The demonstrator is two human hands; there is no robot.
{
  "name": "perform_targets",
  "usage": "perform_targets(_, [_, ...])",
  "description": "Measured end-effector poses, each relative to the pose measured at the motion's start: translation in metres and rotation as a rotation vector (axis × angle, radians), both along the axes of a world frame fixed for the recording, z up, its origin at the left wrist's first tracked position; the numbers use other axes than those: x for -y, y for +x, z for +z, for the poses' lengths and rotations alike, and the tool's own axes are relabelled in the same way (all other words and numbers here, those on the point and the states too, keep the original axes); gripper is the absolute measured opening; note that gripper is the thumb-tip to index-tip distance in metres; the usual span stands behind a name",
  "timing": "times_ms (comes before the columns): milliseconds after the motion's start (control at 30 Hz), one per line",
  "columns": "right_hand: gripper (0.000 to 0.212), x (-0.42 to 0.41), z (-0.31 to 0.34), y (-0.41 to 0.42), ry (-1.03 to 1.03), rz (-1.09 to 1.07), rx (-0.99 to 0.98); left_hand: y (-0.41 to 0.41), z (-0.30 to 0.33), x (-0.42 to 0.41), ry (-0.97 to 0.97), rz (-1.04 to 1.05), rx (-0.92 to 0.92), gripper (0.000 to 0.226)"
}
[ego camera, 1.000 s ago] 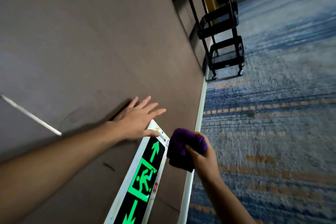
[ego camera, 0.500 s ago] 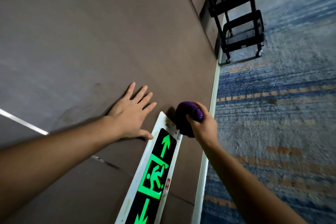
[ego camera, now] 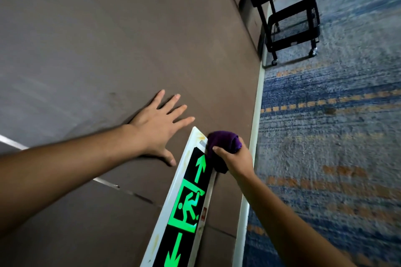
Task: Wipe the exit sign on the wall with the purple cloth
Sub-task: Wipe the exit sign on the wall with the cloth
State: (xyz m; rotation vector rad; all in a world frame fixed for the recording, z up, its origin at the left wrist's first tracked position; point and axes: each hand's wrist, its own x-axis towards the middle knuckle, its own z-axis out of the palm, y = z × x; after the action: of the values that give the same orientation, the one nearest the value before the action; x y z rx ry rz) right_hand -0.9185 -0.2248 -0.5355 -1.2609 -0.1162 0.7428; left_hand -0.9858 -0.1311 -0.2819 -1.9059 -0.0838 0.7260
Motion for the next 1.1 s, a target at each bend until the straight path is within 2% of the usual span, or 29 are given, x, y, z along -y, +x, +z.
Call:
perform_targets(133, [0.063,-0.011,-0.004,-0.005,0.039,0.007,0.013,0.003,0.001,0.001,0.02,0.02,-0.011,0.133])
perform_targets(300, [0.065,-0.009,-0.001,0.003,-0.113,-0.125,0.058,0.009,0.002,0.005,0.046,0.023,-0.03,0.137])
perform_targets(367, [0.069,-0.013,0.003,0.002,-0.083,-0.074,0.041,0.007,0.004,0.002,0.059,0.012,-0.031,0.136])
perform_targets(433, [0.064,-0.016,0.007,0.001,-0.03,0.001,-0.031,0.005,0.007,-0.001,0.058,0.005,-0.029,0.136])
perform_targets(533, [0.055,-0.016,0.009,0.001,0.011,0.001,-0.062,0.006,0.013,-0.001,0.028,0.017,-0.039,0.135])
perform_targets(733, [0.053,-0.005,0.024,-0.002,0.082,0.085,0.003,0.008,0.013,-0.004,0.017,-0.019,-0.052,0.133])
perform_targets(900, [0.042,0.0,0.044,-0.011,0.131,0.149,0.11,0.008,0.014,-0.003,0.019,-0.007,-0.065,0.132])
perform_targets(1000, [0.031,0.002,0.054,-0.028,0.123,0.09,0.185,0.008,0.014,-0.002,0.017,0.001,-0.059,0.132])
perform_targets(1100, [0.034,0.003,0.058,-0.049,0.089,0.005,0.294,0.007,0.014,-0.002,0.017,-0.003,-0.062,0.13])
